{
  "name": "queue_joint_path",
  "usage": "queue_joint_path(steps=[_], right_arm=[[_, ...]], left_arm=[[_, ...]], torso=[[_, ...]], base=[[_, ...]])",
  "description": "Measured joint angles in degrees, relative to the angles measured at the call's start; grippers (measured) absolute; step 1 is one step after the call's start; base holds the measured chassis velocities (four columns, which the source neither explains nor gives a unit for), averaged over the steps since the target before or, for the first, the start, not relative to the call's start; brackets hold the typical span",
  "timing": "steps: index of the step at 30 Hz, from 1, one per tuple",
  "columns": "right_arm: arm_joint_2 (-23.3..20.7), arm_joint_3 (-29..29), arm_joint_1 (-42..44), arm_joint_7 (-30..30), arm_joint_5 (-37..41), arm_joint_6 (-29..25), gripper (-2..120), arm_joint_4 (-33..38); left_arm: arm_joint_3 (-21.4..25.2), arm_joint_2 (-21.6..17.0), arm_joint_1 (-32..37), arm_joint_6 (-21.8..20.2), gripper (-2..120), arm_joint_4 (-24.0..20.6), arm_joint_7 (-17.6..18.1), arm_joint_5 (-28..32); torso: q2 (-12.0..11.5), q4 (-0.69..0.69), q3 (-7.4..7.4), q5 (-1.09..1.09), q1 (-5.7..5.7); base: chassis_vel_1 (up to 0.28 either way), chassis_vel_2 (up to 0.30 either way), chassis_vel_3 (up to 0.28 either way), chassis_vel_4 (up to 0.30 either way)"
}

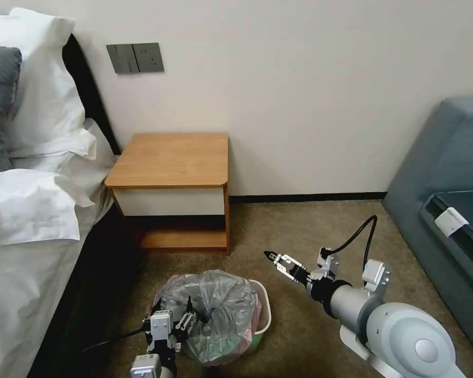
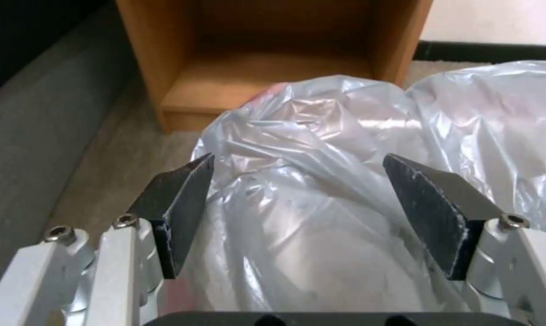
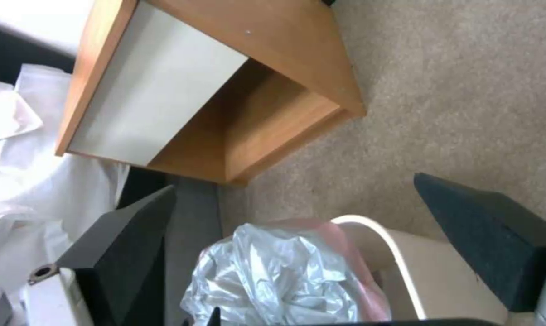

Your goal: Pick up the garbage bag from the table and place it over the trash can.

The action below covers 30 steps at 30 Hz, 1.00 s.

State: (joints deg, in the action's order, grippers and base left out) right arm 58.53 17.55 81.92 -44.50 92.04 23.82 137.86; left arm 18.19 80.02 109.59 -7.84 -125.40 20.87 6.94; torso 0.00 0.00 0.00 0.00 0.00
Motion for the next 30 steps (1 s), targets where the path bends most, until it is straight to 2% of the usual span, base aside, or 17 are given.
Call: queue_joint_path(steps=[5, 8, 22, 30], right_arm=[[0.18, -0.05, 0.29, 0.48, -0.72, 0.00, 100, -0.17], [0.22, -0.13, 0.29, 0.58, -1.11, 0.00, 100, -0.40], [0.66, -2.30, 0.49, 1.44, -3.49, -0.46, 100, -1.61], [1.19, -3.30, 0.98, 1.51, -4.53, -0.84, 100, -1.75]], left_arm=[[0.21, 0.15, -0.34, -0.02, 71, 0.71, 0.00, 0.51], [0.42, 0.16, -0.73, -0.66, 65, 1.11, 0.04, 1.42], [0.84, -0.70, -2.88, -10.49, 60, -0.63, 1.59, 5.24], [1.25, -1.07, -4.78, -13.69, 56, -0.64, 1.75, 8.93]], torso=[[0.00, 0.00, 0.00, 0.00, 0.00], [0.00, 0.00, 0.00, 0.00, 0.00], [0.00, 0.00, 0.00, 0.00, 0.00], [0.00, 0.00, 0.00, 0.00, 0.00]], base=[[0.000, 0.000, 0.000, 0.000], [0.000, 0.000, 0.000, 0.000], [0.000, 0.000, 0.000, 0.000], [0.000, 0.000, 0.000, 0.000]])
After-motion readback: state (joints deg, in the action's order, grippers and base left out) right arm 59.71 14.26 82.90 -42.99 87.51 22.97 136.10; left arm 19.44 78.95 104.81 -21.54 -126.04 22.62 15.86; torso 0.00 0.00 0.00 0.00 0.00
